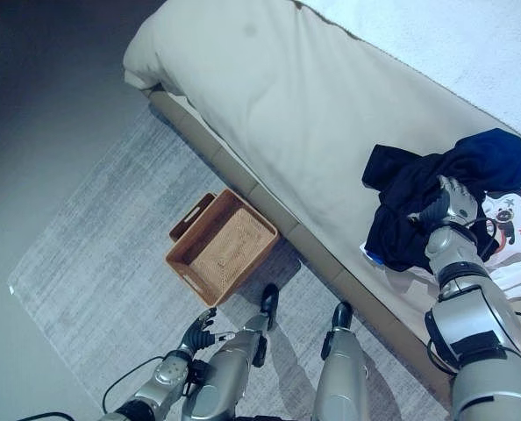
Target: Pick up clothes into the bucket
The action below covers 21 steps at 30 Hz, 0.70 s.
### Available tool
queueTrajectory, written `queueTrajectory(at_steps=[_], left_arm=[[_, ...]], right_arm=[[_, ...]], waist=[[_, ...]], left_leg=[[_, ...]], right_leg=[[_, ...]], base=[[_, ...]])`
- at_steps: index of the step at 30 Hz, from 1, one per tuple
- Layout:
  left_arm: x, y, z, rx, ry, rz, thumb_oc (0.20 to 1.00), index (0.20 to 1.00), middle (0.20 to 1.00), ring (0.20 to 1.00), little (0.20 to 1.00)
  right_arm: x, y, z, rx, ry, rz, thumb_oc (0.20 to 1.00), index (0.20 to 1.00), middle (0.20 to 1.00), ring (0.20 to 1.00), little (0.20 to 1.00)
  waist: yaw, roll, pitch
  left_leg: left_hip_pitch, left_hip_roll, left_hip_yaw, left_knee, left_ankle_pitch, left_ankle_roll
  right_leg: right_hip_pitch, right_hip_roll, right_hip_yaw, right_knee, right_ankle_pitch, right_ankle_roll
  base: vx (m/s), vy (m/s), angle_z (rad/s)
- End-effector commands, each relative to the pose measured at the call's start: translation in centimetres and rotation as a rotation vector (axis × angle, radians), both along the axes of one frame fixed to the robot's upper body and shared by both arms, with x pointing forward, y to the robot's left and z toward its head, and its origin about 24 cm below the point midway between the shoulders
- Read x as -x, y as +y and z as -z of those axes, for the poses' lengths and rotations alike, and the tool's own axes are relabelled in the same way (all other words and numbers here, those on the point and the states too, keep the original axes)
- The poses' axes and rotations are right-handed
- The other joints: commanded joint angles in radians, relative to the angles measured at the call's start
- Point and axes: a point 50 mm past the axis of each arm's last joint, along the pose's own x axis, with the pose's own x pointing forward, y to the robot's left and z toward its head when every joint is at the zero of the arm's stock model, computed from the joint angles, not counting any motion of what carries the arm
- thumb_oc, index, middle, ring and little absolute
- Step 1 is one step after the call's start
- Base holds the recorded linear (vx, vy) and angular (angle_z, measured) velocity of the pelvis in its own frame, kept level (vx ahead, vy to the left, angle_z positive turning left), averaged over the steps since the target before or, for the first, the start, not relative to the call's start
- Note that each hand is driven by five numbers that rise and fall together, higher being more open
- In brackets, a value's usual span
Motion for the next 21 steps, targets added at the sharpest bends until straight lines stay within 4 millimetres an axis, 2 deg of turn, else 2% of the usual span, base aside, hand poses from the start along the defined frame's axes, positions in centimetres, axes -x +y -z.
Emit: queueTrajectory(at_steps=[1, 2, 10, 16, 21], left_arm=[[1.0, -1.3, 0.5, 0.042, 0.028, 0.007, 1.0, 1.0, 1.0, 1.0, 1.0], [0.8, -1.4, 0.3, 0.042, 0.021, 0.012, 1.0, 1.0, 1.0, 1.0, 1.0], [-0.3, -1.8, -0.3, 0.044, -0.018, 0.02, 1.0, 1.0, 1.0, 1.0, 1.0], [0.5, -1.0, 0.3, 0.024, 0.016, -0.007, 1.0, 1.0, 1.0, 1.0, 1.0], [1.2, 1.3, 0.7, -0.01, 0.042, -0.08, 1.0, 1.0, 1.0, 1.0, 1.0]], right_arm=[[0.2, -2.0, -3.1, 0.033, -0.031, 0.058, 0.379, 0.379, 0.379, 0.379, 0.379], [0.2, -2.1, -3.1, 0.026, -0.034, 0.064, 0.2, 0.2, 0.2, 0.2, 0.2], [-0.4, -1.2, -3.5, 0.016, -0.078, 0.036, 0.2, 0.2, 0.2, 0.2, 0.2], [-1.5, 0.3, -4.8, -0.023, -0.187, -0.03, 0.2, 0.2, 0.2, 0.2, 0.2], [-3.2, 2.8, -8.2, -0.011, -0.305, -0.151, 0.2, 0.2, 0.2, 0.2, 0.2]], waist=[[0.02, -0.029, 0.009], [0.02, -0.029, 0.016], [0.016, -0.039, 0.039], [0.006, -0.073, 0.006], [-0.006, -0.127, -0.035]], left_leg=[[-0.017, -0.026, 0.0, 0.086, -0.059, 0.016], [-0.022, -0.028, -0.002, 0.09, -0.058, 0.016], [-0.016, -0.029, -0.012, 0.08, -0.047, 0.015], [0.013, -0.007, 0.011, 0.079, -0.059, 0.011], [0.051, 0.016, 0.06, 0.091, -0.089, 0.01]], right_leg=[[0.013, -0.021, 0.024, -0.019, 0.07, 0.003], [0.008, -0.023, 0.023, -0.012, 0.069, 0.002], [0.015, -0.031, 0.018, -0.018, 0.075, 0.004], [0.047, -0.011, 0.032, -0.076, 0.104, 0.01], [0.083, 0.021, 0.075, -0.126, 0.134, 0.018]], base=[[-0.07, -0.037, 0.24], [-0.06, -0.029, 0.19], [-0.02, -0.005, 0.07], [0.0, 0.029, -0.02], [0.01, 0.033, -0.21]])
